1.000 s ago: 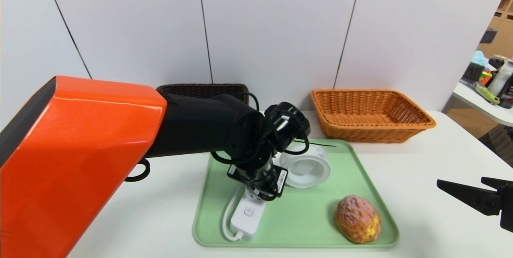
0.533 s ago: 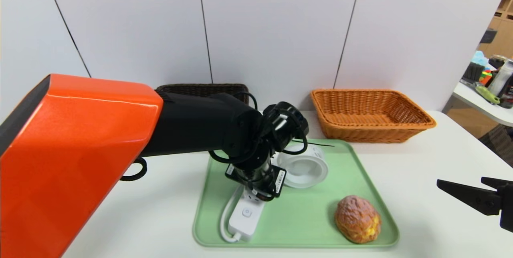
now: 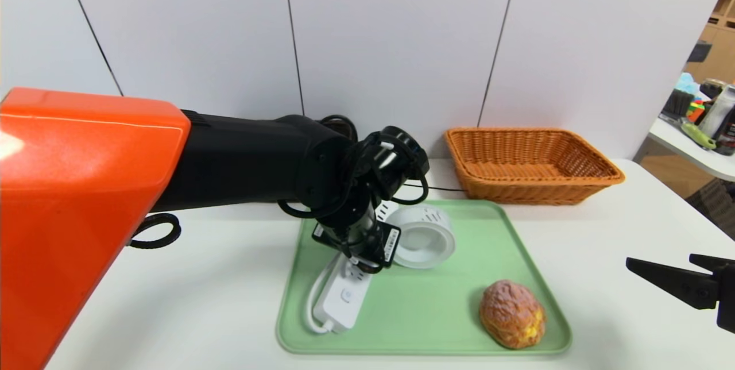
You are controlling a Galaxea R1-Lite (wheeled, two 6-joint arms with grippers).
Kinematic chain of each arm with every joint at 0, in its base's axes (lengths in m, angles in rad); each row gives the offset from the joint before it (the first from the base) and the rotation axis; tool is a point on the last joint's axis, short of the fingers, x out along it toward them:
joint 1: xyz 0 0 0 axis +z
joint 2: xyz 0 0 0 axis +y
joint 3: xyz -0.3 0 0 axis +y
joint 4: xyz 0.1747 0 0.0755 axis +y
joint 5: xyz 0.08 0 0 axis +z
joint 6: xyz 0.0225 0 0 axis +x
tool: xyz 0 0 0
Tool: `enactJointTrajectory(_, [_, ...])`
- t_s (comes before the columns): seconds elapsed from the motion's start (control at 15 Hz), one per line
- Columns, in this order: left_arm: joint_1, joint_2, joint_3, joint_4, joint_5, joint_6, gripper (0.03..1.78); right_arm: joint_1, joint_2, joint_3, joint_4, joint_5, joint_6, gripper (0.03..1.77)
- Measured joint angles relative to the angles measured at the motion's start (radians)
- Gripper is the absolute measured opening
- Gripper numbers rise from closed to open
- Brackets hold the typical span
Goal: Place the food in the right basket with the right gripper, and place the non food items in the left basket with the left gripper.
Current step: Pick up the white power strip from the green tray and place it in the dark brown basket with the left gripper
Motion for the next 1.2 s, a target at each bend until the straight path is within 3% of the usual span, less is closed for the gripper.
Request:
enactJointTrajectory(0.6, [0.005, -0.018, -0.001, -0.001, 0.001, 0.014, 0.86, 0.000, 0.000, 0.000, 0.000, 0.000, 0.000, 1.70])
enactJointTrajectory(1.2, [0.052, -0.170, -0.002, 0.050, 0.039, 0.085, 0.86, 0.001, -0.001, 0.003, -0.002, 0.000, 0.000, 1.70])
